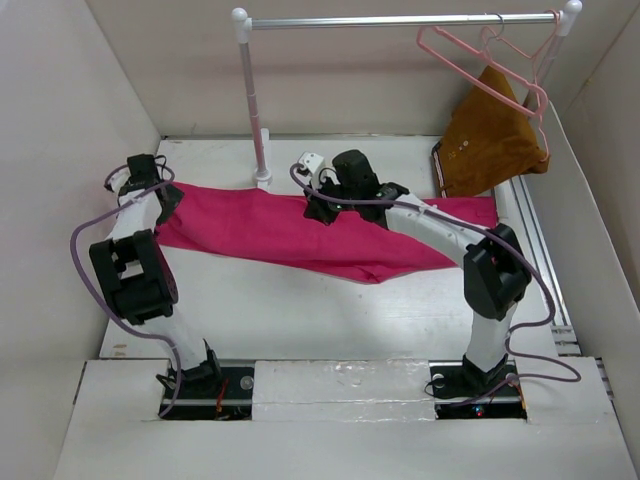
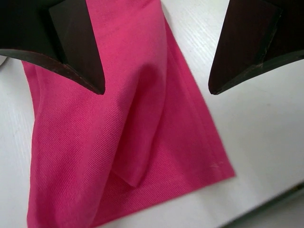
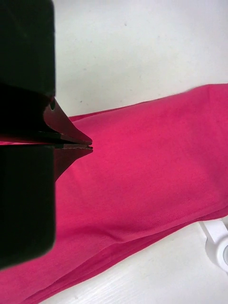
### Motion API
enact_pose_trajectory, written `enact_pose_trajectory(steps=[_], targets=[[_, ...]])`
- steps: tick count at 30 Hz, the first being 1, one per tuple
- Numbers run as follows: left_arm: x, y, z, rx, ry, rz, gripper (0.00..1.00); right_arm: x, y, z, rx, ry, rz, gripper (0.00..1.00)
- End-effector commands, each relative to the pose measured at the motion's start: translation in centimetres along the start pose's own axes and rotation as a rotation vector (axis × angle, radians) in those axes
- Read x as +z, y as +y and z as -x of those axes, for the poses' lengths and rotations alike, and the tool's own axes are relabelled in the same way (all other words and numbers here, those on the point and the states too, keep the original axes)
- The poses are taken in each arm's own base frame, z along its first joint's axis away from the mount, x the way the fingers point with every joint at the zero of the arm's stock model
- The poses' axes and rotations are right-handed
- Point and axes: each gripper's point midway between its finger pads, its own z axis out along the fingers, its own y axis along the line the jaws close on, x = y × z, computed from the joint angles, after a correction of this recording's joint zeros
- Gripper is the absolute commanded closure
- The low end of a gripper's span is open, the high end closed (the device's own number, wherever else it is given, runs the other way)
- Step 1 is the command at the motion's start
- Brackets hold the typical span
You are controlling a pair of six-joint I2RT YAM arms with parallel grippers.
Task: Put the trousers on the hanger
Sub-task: Fold the trousers at the center of the board.
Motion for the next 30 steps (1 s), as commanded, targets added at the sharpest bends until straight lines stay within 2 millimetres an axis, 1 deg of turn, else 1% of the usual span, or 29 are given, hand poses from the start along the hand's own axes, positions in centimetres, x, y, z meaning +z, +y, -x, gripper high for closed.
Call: enact_pose_trajectory(steps=[1, 2, 3, 4, 5, 6, 7, 8, 10, 11, 12, 14, 16, 18, 19, 20, 21, 23, 25, 26, 27, 28, 29, 30], targets=[[0.2, -2.8, 0.4, -0.008, -0.009, -0.116, 0.13, -1.3, 1.5, 0.9, -0.081, 0.007, 0.005, 0.99], [0.4, -2.7, 0.4, -0.005, -0.014, -0.111, 0.18, -1.6, 1.5, 1.1, -0.089, 0.009, -0.001, 0.99], [1.0, -2.5, 0.2, -0.004, -0.013, -0.095, 0.34, -1.6, 2.1, 0.7, -0.102, 0.03, 0.005, 0.98], [1.4, -2.3, 0.1, -0.001, -0.014, -0.077, 0.42, -1.4, 2.7, 0.5, -0.107, 0.041, 0.015, 0.98], [1.8, -1.6, 0.6, -0.01, -0.024, -0.043, 0.49, -1.4, 2.7, -0.2, -0.099, 0.058, 0.013, 0.97], [2.3, -1.1, 0.0, -0.001, -0.003, -0.012, 0.56, -1.3, 2.7, -0.6, -0.086, 0.068, 0.015, 0.97], [2.5, -1.5, 0.3, -0.002, -0.003, -0.012, 0.56, -1.3, 2.8, -0.9, -0.08, 0.074, 0.019, 0.97], [3.6, -1.0, -0.1, -0.002, 0.019, 0.011, 0.57, -1.3, 3.1, -1.0, -0.072, 0.073, 0.031, 0.97], [4.9, -0.7, -0.2, -0.005, 0.036, 0.031, 0.66, -1.3, 3.8, -1.4, -0.069, 0.079, 0.048, 0.97], [5.2, -0.6, -0.1, -0.014, 0.044, 0.032, 0.72, -1.4, 3.9, -1.6, -0.072, 0.085, 0.053, 0.97], [5.5, -0.9, -0.2, -0.013, 0.05, 0.024, 0.75, -1.7, 4.0, -1.9, -0.076, 0.097, 0.052, 0.97], [6.2, -1.2, -0.4, -0.006, 0.061, 0.022, 0.74, -1.9, 4.0, -2.5, -0.073, 0.11, 0.047, 0.97], [6.6, -1.8, -0.1, 0.014, 0.06, 0.006, 0.67, -2.3, 4.2, -3.0, -0.071, 0.112, 0.05, 0.97], [7.3, -1.9, -0.3, 0.031, 0.072, 0.012, 0.62, -2.3, 4.5, -3.3, -0.068, 0.114, 0.064, 0.97], [7.3, -2.3, 0.2, 0.036, 0.063, 0.004, 0.61, -2.3, 4.7, -3.6, -0.063, 0.119, 0.071, 0.97], [8.0, -1.9, -0.2, 0.044, 0.073, 0.028, 0.61, -2.2, 5.2, -3.8, -0.065, 0.123, 0.084, 0.97], [8.1, -1.8, -0.2, 0.044, 0.079, 0.04, 0.61, -2.2, 5.3, -3.8, -0.061, 0.123, 0.086, 0.97], [8.6, -2.1, -0.2, 0.047, 0.083, 0.037, 0.61, -2.3, 5.4, -4.1, -0.057, 0.126, 0.087, 0.97], [8.8, -2.2, -0.3, 0.046, 0.084, 0.036, 0.61, -2.2, 6.3, -4.0, -0.064, 0.123, 0.105, 0.97], [8.8, -2.5, -0.3, 0.046, 0.089, 0.02, 0.61, -2.3, 6.3, -4.0, -0.063, 0.124, 0.101, 0.97], [9.0, -2.6, -0.4, 0.045, 0.087, 0.012, 0.62, -2.2, 6.8, -4.0, -0.068, 0.126, 0.11, 0.97], [9.1, -2.6, -0.5, 0.046, 0.092, 0.014, 0.64, -2.2, 6.8, -4.0, -0.066, 0.126, 0.108, 0.97], [9.2, -2.5, -0.6, 0.043, 0.095, 0.015, 0.69, -2.1, 7.2, -4.1, -0.07, 0.132, 0.115, 0.97], [9.3, -2.5, -0.7, 0.043, 0.097, 0.017, 0.78, -2.1, 7.2, -4.0, -0.066, 0.129, 0.114, 0.97]])
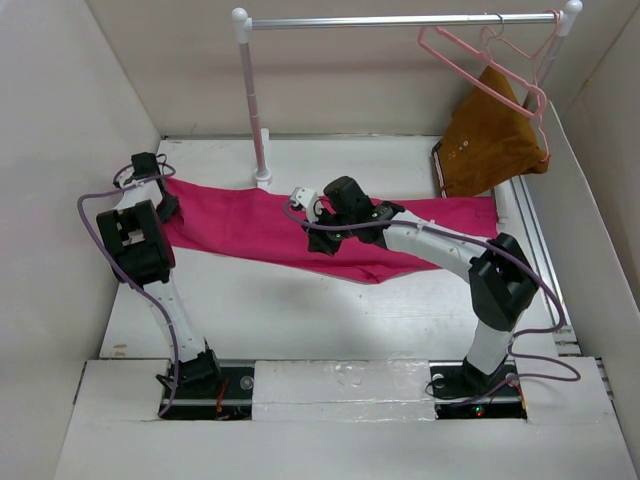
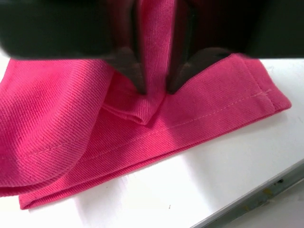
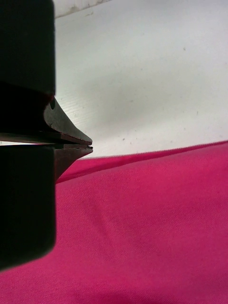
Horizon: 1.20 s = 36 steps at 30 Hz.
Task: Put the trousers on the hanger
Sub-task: Fold the trousers at the center of the board.
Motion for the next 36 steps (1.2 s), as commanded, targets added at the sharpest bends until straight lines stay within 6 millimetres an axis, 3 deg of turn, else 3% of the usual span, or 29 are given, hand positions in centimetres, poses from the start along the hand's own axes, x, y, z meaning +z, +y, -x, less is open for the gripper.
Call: enact_pose_trajectory(steps=[1, 3, 6, 10, 16, 21, 25, 28, 30, 34, 36], targets=[[-0.1, -0.4, 0.2, 0.006, 0.003, -0.01, 0.83, -1.1, 1.5, 1.8, -0.032, -0.054, 0.021, 0.97], [-0.4, -0.1, 0.4, 0.0, -0.004, 0.0, 1.0, -0.9, 2.0, 2.1, -0.037, -0.059, 0.03, 0.97], [-2.1, -0.4, 1.3, -0.012, -0.033, -0.022, 1.0, -0.6, 2.1, 1.6, -0.034, -0.05, 0.042, 0.97], [-6.2, -1.0, 3.5, -0.057, -0.106, -0.082, 1.0, 0.2, 2.3, 0.8, -0.027, -0.037, 0.062, 0.97], [-10.5, 0.3, 6.1, -0.099, -0.225, -0.062, 1.0, 0.5, 2.3, 0.6, -0.039, -0.035, 0.072, 0.97], [-9.0, 2.6, 5.5, -0.099, -0.213, 0.012, 1.0, 0.5, 2.4, 0.2, -0.05, -0.02, 0.08, 0.98], [-6.1, 4.8, 2.7, -0.084, -0.147, 0.084, 1.0, -0.2, 2.2, 0.0, -0.049, -0.017, 0.073, 0.97], [-5.2, 5.4, 1.9, -0.086, -0.112, 0.063, 1.0, -0.7, 1.4, -0.5, -0.036, -0.016, 0.059, 0.98], [-5.6, 4.0, 2.0, -0.088, -0.093, 0.0, 1.0, -1.0, 1.0, -0.6, -0.03, -0.016, 0.053, 0.98], [-8.6, 1.4, 5.6, -0.124, -0.159, -0.086, 1.0, -1.4, 0.5, -0.5, -0.027, -0.025, 0.034, 0.97], [-9.4, 1.8, 6.4, -0.126, -0.178, -0.053, 1.0, -1.7, -0.1, -0.2, -0.023, -0.034, 0.018, 0.97]])
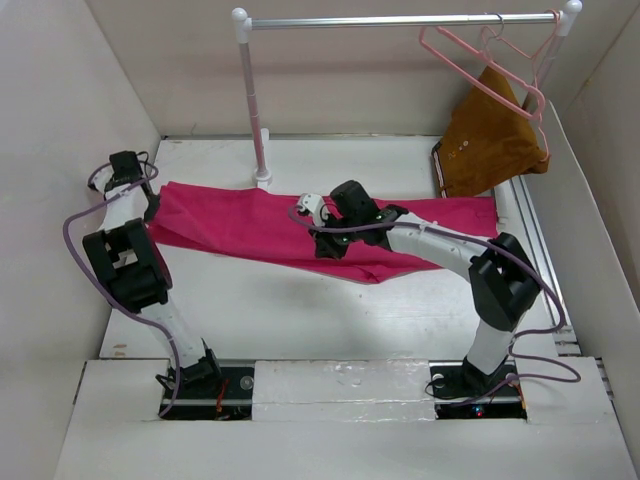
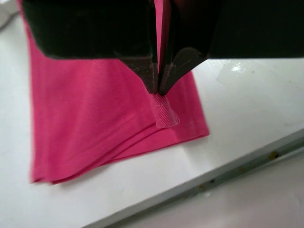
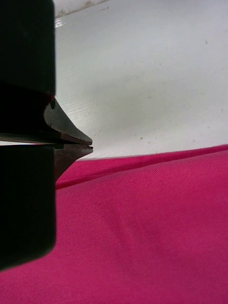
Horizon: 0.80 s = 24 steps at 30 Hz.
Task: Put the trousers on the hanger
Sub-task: Fold the trousers at the center of the board.
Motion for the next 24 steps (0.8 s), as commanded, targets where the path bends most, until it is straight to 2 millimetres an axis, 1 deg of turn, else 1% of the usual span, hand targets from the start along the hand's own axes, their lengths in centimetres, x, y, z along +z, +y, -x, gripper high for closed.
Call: enact_pose_trajectory(steps=[1, 2, 3, 5, 6, 7, 8, 9, 10, 11, 12, 13, 14, 15, 16, 17, 18, 19, 20, 21, 22, 23, 24], targets=[[-4.0, -2.5, 4.9, -0.042, -0.113, -0.072, 1.0, -1.9, -0.2, 2.2, -0.037, -0.073, -0.021, 0.97], [-3.9, -1.8, 5.1, -0.029, -0.124, -0.034, 1.0, -2.1, -0.7, 2.0, -0.027, -0.067, -0.033, 0.97], [-3.8, -1.5, 5.0, -0.021, -0.126, -0.016, 1.0, -2.1, -0.7, 1.9, -0.027, -0.063, -0.033, 0.97], [-3.0, -0.1, 4.4, -0.002, -0.12, 0.044, 1.0, -2.6, -1.5, 1.4, -0.003, -0.06, -0.053, 0.96], [-2.6, 0.6, 4.4, -0.01, -0.115, 0.062, 1.0, -2.7, -1.4, 1.2, -0.001, -0.058, -0.052, 0.96], [-1.9, 1.2, 3.4, 0.0, -0.094, 0.077, 1.0, -3.1, -1.9, 1.1, 0.013, -0.059, -0.064, 0.96], [-1.5, 1.8, 3.1, -0.003, -0.086, 0.09, 1.0, -3.5, -2.4, 0.8, 0.024, -0.056, -0.08, 0.96], [-1.1, 2.1, 2.7, -0.004, -0.076, 0.102, 1.0, -3.9, -2.3, 0.7, 0.031, -0.056, -0.089, 0.96], [-0.4, 3.1, 2.1, -0.007, -0.059, 0.131, 1.0, -4.3, -2.8, 0.3, 0.047, -0.049, -0.109, 0.96], [-0.1, 3.6, 1.9, -0.004, -0.054, 0.152, 1.0, -4.7, -3.0, 0.1, 0.056, -0.043, -0.13, 0.96], [0.2, 4.4, 1.9, -0.018, -0.051, 0.174, 1.0, -5.4, -3.8, -0.2, 0.086, -0.044, -0.155, 0.96], [0.6, 4.8, 1.4, -0.016, -0.04, 0.193, 1.0, -6.2, -3.8, -0.4, 0.1, -0.053, -0.172, 0.96], [0.7, 5.5, 1.3, -0.023, -0.03, 0.213, 0.99, -6.8, -4.2, -0.7, 0.119, -0.055, -0.191, 0.9], [0.8, 5.6, 1.1, -0.024, -0.02, 0.218, 0.93, -7.6, -4.9, -1.0, 0.158, -0.064, -0.216, 0.85], [0.8, 5.9, 1.4, -0.042, -0.019, 0.221, 0.84, -8.7, -4.8, -1.3, 0.174, -0.079, -0.235, 0.8], [0.7, 6.1, 1.5, -0.051, -0.011, 0.215, 0.6, -9.6, -5.2, -1.5, 0.196, -0.089, -0.262, 0.66], [0.4, 5.8, 1.8, -0.056, -0.018, 0.203, 0.5, -10.3, -5.3, -1.8, 0.233, -0.102, -0.281, 0.58], [-0.5, 5.5, 2.3, -0.065, -0.036, 0.18, 0.4, -11.5, -6.1, -2.2, 0.262, -0.119, -0.316, 0.52], [-1.0, 5.0, 2.6, -0.074, -0.041, 0.148, 0.3, -12.8, -5.9, -3.2, 0.287, -0.133, -0.345, 0.41], [-2.9, 4.0, 3.4, -0.095, -0.062, 0.078, 0.29, -15.2, -7.4, -5.0, 0.384, -0.155, -0.434, 0.34], [-2.9, 3.8, 3.6, -0.097, -0.068, 0.072, 0.29, -15.6, -6.8, -5.5, 0.383, -0.158, -0.436, 0.31], [-3.6, 3.1, 3.4, -0.09, -0.072, 0.043, 0.29, -16.6, -7.1, -6.5, 0.435, -0.169, -0.471, 0.3], [-5.2, 2.3, 3.9, -0.089, -0.1, 0.002, 0.29, -17.4, -7.3, -7.8, 0.496, -0.179, -0.504, 0.28]])
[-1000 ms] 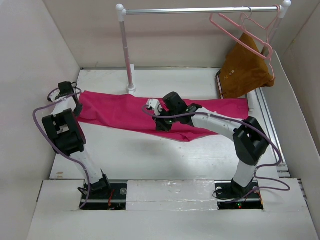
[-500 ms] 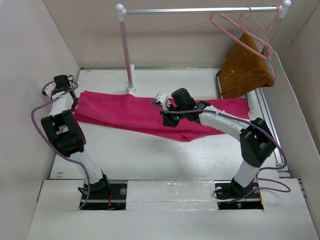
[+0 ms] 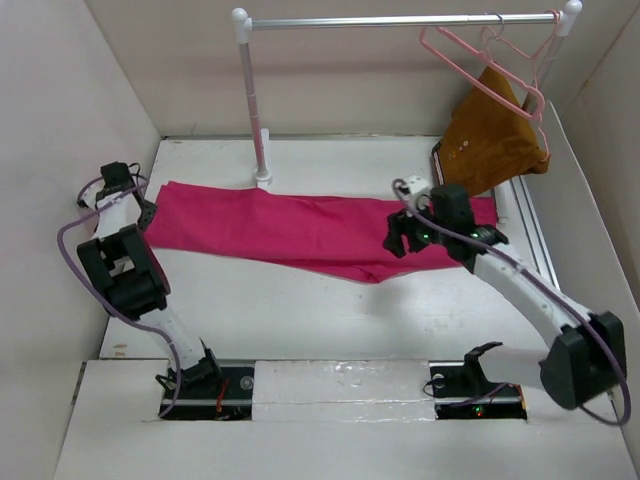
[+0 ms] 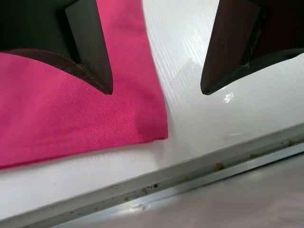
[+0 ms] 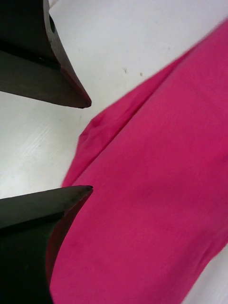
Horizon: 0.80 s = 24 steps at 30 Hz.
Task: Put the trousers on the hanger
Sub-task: Fold the trousers at the center of the board.
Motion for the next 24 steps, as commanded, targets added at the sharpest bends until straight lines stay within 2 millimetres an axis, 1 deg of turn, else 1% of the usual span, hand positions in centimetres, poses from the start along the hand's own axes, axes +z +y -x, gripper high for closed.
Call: enact_pose_trajectory(steps=[1, 2, 3, 4, 5, 7, 8, 9, 10, 11, 12, 13, 14, 15, 16, 17, 18, 19, 20, 21, 22, 23, 24], targets=[[-7.0, -3.3, 2.1, -0.003, -0.12, -0.18, 0.29, -3.6, -5.2, -2.3, 0.228, -0.045, -0.21, 0.28], [-7.9, -4.3, 1.3, 0.029, -0.127, -0.209, 0.32, -4.9, -5.9, -4.2, 0.302, -0.058, -0.254, 0.26], [-9.5, -5.4, 0.2, 0.069, -0.137, -0.252, 0.33, -5.8, -7.1, -5.3, 0.357, -0.067, -0.3, 0.25], [-12.7, -9.2, -4.8, 0.211, -0.14, -0.36, 0.35, -7.9, -10.3, -7.6, 0.499, -0.121, -0.395, 0.22], [-12.7, -9.3, -4.8, 0.212, -0.14, -0.361, 0.35, -8.0, -10.0, -8.5, 0.503, -0.117, -0.396, 0.22], [-14.1, -10.8, -9.0, 0.304, -0.114, -0.402, 0.35, -8.4, -11.1, -10.5, 0.574, -0.119, -0.436, 0.21], [-15.3, -11.9, -12.3, 0.367, -0.083, -0.443, 0.36, -8.5, -11.7, -11.3, 0.618, -0.112, -0.455, 0.22], [-14.9, -12.0, -14.3, 0.398, -0.047, -0.445, 0.36, -7.7, -11.8, -12.6, 0.65, -0.09, -0.442, 0.21], [-14.9, -12.2, -16.0, 0.421, -0.001, -0.464, 0.37, -7.3, -12.1, -12.2, 0.661, -0.125, -0.414, 0.22], [-14.8, -12.4, -17.1, 0.433, 0.027, -0.477, 0.39, -7.4, -13.0, -13.0, 0.724, -0.137, -0.431, 0.22], [-13.7, -11.9, -18.3, 0.448, 0.06, -0.462, 0.41, -6.8, -13.1, -14.6, 0.782, -0.113, -0.427, 0.22], [-13.5, -12.1, -19.3, 0.455, 0.094, -0.478, 0.42, -6.5, -13.5, -13.8, 0.778, -0.164, -0.389, 0.22], [-13.1, -12.0, -19.7, 0.464, 0.104, -0.475, 0.43, -6.3, -13.8, -13.9, 0.813, -0.175, -0.385, 0.23], [-12.2, -11.7, -20.3, 0.493, 0.117, -0.46, 0.43, -5.9, -14.2, -14.2, 0.821, -0.174, -0.391, 0.23], [-11.6, -11.5, -20.8, 0.505, 0.129, -0.445, 0.43, -5.5, -15.2, -14.5, 0.831, -0.165, -0.418, 0.23], [-11.1, -11.5, -21.2, 0.519, 0.139, -0.438, 0.43, -5.2, -15.5, -14.6, 0.833, -0.158, -0.426, 0.23], [-10.1, -11.4, -21.9, 0.539, 0.16, -0.411, 0.43, -4.9, -15.9, -14.8, 0.844, -0.153, -0.438, 0.23], [-9.1, -10.8, -22.0, 0.533, 0.182, -0.374, 0.44, -4.3, -16.8, -15.2, 0.858, -0.147, -0.457, 0.24], [-8.9, -10.7, -22.3, 0.534, 0.194, -0.366, 0.45, -3.8, -16.9, -15.3, 0.886, -0.144, -0.457, 0.24], [-8.0, -10.2, -22.4, 0.529, 0.21, -0.347, 0.45, -3.5, -17.2, -15.5, 0.908, -0.142, -0.467, 0.24], [-7.6, -10.2, -22.4, 0.521, 0.218, -0.353, 0.45, -3.1, -17.5, -15.5, 0.917, -0.144, -0.477, 0.25], [-7.4, -9.9, -22.6, 0.527, 0.222, -0.35, 0.45, -2.3, -17.3, -16.0, 0.962, -0.128, -0.472, 0.27], [-7.1, -9.7, -22.5, 0.53, 0.21, -0.336, 0.45, -2.2, -17.5, -16.1, 0.98, -0.132, -0.48, 0.29]])
